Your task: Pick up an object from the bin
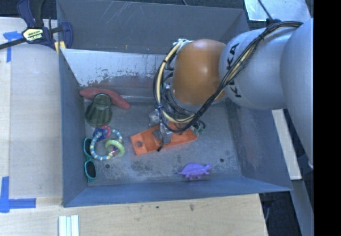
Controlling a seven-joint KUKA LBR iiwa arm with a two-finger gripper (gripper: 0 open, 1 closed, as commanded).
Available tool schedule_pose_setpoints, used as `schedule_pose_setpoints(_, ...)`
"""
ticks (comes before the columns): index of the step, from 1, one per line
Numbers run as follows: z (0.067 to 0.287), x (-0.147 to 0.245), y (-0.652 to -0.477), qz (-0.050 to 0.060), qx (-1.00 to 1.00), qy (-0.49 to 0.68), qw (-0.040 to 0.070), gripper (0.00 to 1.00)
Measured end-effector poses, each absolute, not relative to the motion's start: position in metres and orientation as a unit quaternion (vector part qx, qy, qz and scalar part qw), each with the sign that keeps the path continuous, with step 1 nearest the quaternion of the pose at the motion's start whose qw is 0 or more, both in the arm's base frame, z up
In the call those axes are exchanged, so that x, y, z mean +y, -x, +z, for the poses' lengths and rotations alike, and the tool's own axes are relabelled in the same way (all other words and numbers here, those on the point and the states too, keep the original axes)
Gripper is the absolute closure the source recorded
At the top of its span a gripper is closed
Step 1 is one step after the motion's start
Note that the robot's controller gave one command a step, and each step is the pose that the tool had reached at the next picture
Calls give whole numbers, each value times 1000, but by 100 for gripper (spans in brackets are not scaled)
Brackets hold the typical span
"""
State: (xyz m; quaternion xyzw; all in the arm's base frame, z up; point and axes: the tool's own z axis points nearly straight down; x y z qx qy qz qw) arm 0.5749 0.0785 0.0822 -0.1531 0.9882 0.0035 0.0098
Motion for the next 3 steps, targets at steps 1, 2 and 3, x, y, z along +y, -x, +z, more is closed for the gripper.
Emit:
schedule_pose_setpoints(1, 93, 78, -574, 4, 988, 153, 9, 100)
schedule_pose_setpoints(2, 106, 78, -575, 3, 988, 153, 10, 100)
schedule_pose_setpoints(3, 117, 78, -575, 4, 988, 153, 9, 100)
